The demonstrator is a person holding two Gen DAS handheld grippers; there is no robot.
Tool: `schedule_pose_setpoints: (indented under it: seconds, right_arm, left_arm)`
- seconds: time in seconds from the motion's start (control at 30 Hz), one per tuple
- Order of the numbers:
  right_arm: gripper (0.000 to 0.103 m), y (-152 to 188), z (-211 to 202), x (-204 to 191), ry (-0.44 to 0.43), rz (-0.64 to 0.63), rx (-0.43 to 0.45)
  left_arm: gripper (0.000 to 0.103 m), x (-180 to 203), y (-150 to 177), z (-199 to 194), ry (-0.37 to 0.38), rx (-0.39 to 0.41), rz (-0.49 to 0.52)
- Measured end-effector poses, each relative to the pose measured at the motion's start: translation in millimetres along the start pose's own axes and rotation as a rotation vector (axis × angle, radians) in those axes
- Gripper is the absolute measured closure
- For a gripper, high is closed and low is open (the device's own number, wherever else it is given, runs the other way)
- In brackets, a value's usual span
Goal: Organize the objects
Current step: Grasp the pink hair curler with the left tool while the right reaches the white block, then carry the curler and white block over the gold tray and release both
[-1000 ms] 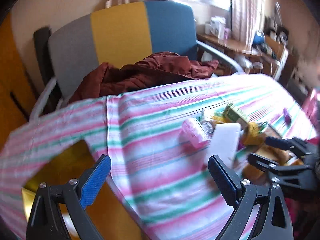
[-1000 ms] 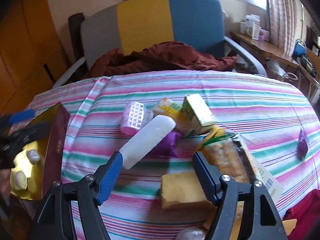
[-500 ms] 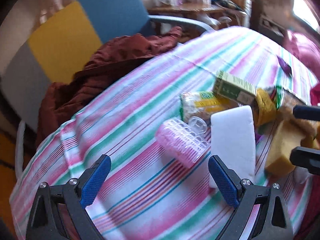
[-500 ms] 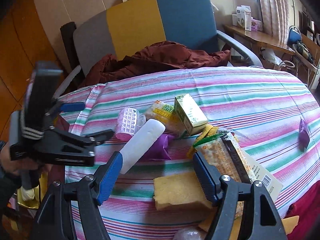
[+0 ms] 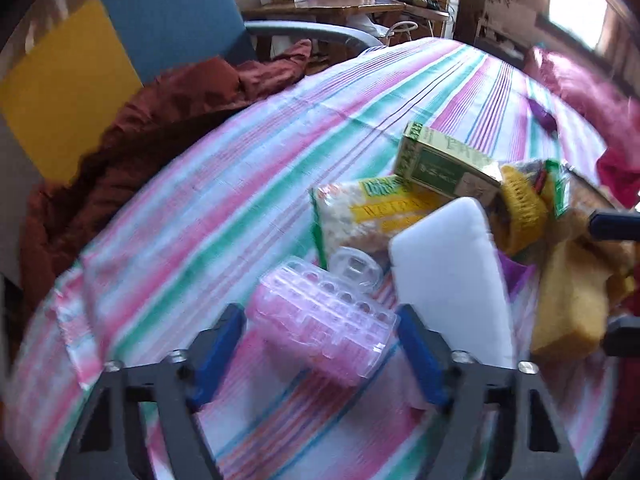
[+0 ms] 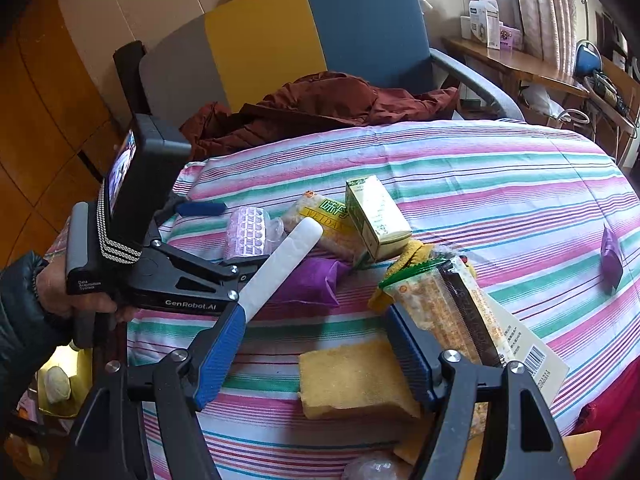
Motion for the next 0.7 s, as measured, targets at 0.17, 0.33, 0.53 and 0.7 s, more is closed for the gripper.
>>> schedule_pose_setpoints:
  seconds: [0.17,0.33,0.53,0.7]
  right_arm:
    - [0.029,1.4,0.6,-2.2,0.001,-0.010,-0.003]
    - [0.029,4.8,3.5,-2.7,-0.005,-0.008,-0.014]
    - [0.029,0.5,5.6,-11.3,-0.071,0.035,-0.020]
    - [0.030,-17.7,20.4,-20.2,-0.057,0.026,-0.028]
  left_arm:
    - [0.027,-5.8,7.7,-16.6,-0.009,0.026,-0.100]
    - [0.027,-16.7,20.7,-58.5,-0.008,0.089,-0.235]
    - [0.027,-23.9,36.6,-126.8,-0.035,0.194,-0.313]
    - [0.027,-30.5,50.9,-179.5,-0.056,0.273,-0.362]
Point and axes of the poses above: each gripper's, at about its wrist camera, not at the fingertips, and z roughly the way its jaws point, x to its right, y to its underside, the point moved 8 cm from there along z, roughly the way its jaws point, and after that the axes turned 4 degrees about -z, right-handed, at the moved point
